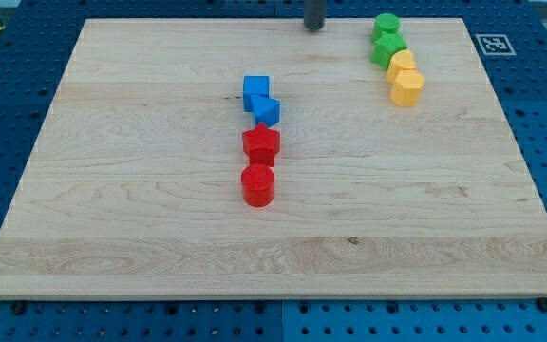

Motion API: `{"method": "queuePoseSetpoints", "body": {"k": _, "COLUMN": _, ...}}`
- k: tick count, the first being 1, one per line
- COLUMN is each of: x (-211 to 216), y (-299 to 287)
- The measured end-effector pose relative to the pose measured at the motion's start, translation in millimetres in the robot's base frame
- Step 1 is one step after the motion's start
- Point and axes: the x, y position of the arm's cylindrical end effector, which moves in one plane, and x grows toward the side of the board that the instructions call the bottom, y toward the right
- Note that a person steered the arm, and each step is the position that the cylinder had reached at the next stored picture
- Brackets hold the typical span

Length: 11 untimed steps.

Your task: Push the green star to the bottom of the green circle

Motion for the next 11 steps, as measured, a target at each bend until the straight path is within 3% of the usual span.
{"method": "queuePoseSetpoints", "body": {"k": 1, "x": 40.8, "y": -4.7}}
{"method": "queuePoseSetpoints", "body": {"k": 2, "x": 46.0, "y": -4.7}}
{"method": "queuePoseSetpoints", "body": {"k": 4, "x": 46.1, "y": 44.6}}
{"method": "queuePoseSetpoints", "body": {"k": 11, "x": 46.0, "y": 95.2}}
